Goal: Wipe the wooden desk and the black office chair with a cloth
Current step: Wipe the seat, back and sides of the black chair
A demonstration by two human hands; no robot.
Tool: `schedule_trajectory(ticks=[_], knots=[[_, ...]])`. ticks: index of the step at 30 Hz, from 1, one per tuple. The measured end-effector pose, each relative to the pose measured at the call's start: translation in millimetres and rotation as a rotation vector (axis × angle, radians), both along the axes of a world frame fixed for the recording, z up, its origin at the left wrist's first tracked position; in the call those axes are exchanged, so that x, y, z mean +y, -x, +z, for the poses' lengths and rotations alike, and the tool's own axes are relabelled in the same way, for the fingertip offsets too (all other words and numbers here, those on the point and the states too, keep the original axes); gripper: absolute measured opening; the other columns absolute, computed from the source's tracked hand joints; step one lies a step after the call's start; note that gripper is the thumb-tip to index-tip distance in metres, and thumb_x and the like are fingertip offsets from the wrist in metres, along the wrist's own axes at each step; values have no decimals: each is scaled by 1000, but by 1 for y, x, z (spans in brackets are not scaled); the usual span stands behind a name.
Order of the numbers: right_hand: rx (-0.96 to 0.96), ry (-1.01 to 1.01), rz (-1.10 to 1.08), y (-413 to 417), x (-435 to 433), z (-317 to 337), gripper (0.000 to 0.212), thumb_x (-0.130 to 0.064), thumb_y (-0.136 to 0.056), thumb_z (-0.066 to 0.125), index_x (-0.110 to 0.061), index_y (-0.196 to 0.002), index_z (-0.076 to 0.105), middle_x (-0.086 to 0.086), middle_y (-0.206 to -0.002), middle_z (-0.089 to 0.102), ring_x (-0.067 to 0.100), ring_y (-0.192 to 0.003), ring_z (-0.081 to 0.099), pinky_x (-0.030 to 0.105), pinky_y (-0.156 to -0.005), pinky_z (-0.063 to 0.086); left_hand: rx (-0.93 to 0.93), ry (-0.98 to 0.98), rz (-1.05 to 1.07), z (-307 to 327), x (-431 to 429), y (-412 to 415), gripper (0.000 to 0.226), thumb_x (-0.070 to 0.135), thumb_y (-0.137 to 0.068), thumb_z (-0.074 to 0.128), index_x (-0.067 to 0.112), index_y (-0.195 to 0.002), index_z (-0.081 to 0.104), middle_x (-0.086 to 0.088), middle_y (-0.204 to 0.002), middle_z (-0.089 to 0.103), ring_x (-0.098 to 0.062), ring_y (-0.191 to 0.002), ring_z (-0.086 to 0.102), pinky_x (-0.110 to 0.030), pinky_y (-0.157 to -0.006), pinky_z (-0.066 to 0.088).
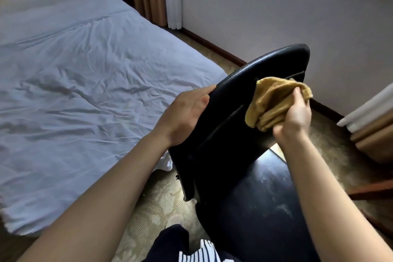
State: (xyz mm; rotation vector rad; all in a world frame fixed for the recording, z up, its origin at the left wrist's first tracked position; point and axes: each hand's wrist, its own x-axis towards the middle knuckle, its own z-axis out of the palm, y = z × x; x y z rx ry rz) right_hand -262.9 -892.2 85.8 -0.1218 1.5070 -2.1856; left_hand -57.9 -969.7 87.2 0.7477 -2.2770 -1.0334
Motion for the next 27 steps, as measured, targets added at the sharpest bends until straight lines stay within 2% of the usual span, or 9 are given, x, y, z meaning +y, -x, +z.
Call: schedule_trajectory(ticks=[4, 7, 9, 11, 14, 16, 19, 21, 27], knots=[[12, -6, -63, 21, -32, 14, 19, -21, -100, 45, -20, -111, 60, 0, -98, 63, 11, -85, 61, 24, -80, 53, 51, 17, 16, -2, 0, 0, 48, 33, -98, 25, 16, -137, 48, 11, -133, 52, -2, -123, 46, -14, -103, 32], [60, -92, -30, 6, -57, 6, 19, -24, -99, 46, -18, -110, 61, 2, -100, 57, 14, -89, 52, 32, -87, 44, 52, 12, -32, -2, -2, 1, 49, 32, -99, 23, 14, -136, 49, 4, -133, 56, -8, -123, 49, -28, -105, 36], [212, -289, 7, -19, -65, -9, 37, -32, -98, 48, -17, -132, 53, 3, -116, 53, 16, -106, 48, 26, -100, 33, 75, 25, -5, -3, -3, 0, 48, 31, -99, 24, 13, -135, 50, 3, -133, 56, -7, -123, 48, -25, -105, 34], [333, -406, 7, -49, -60, -21, 53, -38, -96, 50, -21, -145, 37, 9, -137, 46, 24, -128, 40, 34, -113, 23, 126, 42, 15, -2, -1, 0, 44, 26, -99, 27, 11, -132, 53, 7, -130, 55, 2, -119, 47, -12, -101, 32], [587, -338, 28, -100, -42, -33, 55, -38, -88, 54, -39, -140, 36, 13, -146, 39, 35, -131, 33, 48, -113, 21, 197, 14, -23, 0, 0, 0, 39, 19, -101, 28, 15, -129, 55, 14, -120, 55, 15, -110, 47, -6, -94, 33], [809, -247, 58, -132, -28, -44, 48, -35, -85, 54, -47, -129, 39, 7, -147, 38, 35, -133, 32, 51, -114, 16, 221, -58, -31, 0, 0, -1, 39, 21, -100, 27, 19, -127, 55, 16, -120, 57, 13, -112, 50, -10, -96, 35], [1103, -159, 107, -155, -9, -70, 42, -30, -85, 51, -27, -127, 53, 3, -145, 36, 32, -133, 27, 45, -114, 11, 208, -273, -2, -2, -2, -4, 46, 37, -97, 24, 23, -126, 57, 8, -126, 60, -2, -121, 52, -29, -108, 35], [1265, -117, 145, -152, -2, -84, 42, -28, -86, 51, -25, -128, 55, 6, -146, 37, 32, -131, 27, 47, -113, 14, 191, -374, 5, -4, -2, -6, 54, 46, -95, 21, 23, -128, 57, 0, -127, 61, -11, -122, 53, -41, -109, 34], [1771, -29, 283, -115, 8, -114, 34, -41, -93, 46, -39, -126, 52, -4, -146, 29, 29, -130, 24, 57, -107, 24, 243, -427, 0, -6, -2, -9, 55, 47, -95, 20, 21, -128, 57, 4, -133, 57, -7, -126, 49, -37, -111, 31]])
